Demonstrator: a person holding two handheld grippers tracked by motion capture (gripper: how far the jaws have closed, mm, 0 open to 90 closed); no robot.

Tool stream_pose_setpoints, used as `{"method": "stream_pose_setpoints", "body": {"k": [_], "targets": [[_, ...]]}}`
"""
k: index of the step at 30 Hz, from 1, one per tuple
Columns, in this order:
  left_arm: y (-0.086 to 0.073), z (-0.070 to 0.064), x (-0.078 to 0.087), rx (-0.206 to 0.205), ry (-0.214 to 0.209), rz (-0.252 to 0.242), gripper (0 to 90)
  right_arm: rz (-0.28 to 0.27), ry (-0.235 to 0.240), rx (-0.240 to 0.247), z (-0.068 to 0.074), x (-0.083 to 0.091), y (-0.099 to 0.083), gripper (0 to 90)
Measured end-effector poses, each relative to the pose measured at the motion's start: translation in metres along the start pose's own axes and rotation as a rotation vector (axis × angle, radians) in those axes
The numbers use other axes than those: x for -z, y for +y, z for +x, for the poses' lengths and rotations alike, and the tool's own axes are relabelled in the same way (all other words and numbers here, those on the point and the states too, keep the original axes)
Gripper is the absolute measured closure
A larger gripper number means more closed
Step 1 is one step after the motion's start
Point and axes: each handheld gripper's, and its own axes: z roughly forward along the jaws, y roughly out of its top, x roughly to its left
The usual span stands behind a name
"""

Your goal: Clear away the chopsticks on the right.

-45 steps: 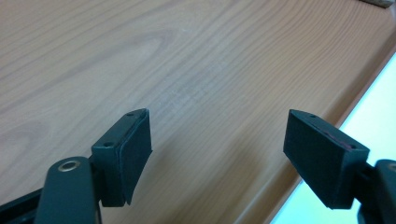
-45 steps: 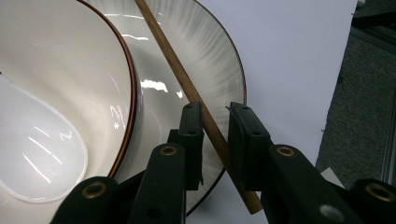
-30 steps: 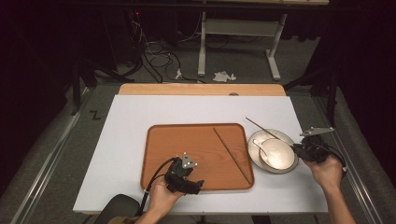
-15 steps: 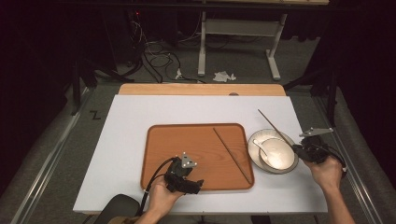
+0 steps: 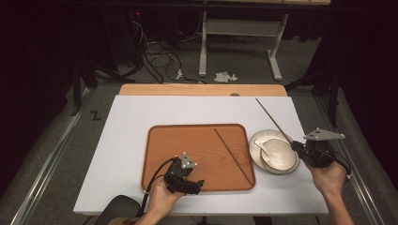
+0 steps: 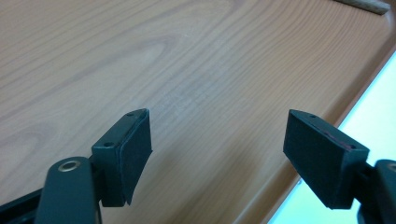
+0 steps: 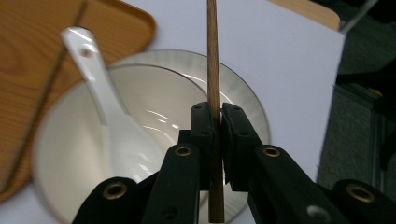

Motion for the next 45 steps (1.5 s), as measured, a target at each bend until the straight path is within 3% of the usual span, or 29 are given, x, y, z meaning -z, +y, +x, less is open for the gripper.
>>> {"method": "stream_pose_setpoints", "body": {"k": [4, 10, 12, 18, 24, 34, 45], "targets": [[0.001, 0.000, 0.000, -0.002, -0.006, 0.001, 23.7, -0.020, 0.053, 0.038, 0.029, 0.006, 0.007, 85.2], [0.000, 0.000, 0.001, -0.001, -0.008, -0.003, 23.7, 0.020, 0.162, 0.078, 0.072, -0.002, 0.012, 85.1], [0.001, 0.000, 0.000, 0.001, -0.010, -0.002, 23.7, 0.037, 0.167, 0.098, 0.084, -0.008, 0.013, 85.1], [0.000, -0.001, 0.000, -0.004, -0.010, -0.001, 23.7, 0.088, 0.218, 0.098, 0.104, -0.028, 0.012, 85.1], [0.001, -0.001, 0.000, -0.003, -0.010, 0.000, 23.7, 0.143, 0.205, 0.088, 0.110, -0.046, 0.008, 85.1], [0.001, -0.001, 0.000, -0.008, -0.010, 0.001, 23.7, 0.207, 0.134, 0.043, 0.110, -0.062, 0.010, 85.2], [0.001, -0.002, 0.001, -0.008, -0.007, -0.001, 23.6, 0.236, 0.160, 0.030, 0.115, -0.070, 0.013, 84.8]]}}
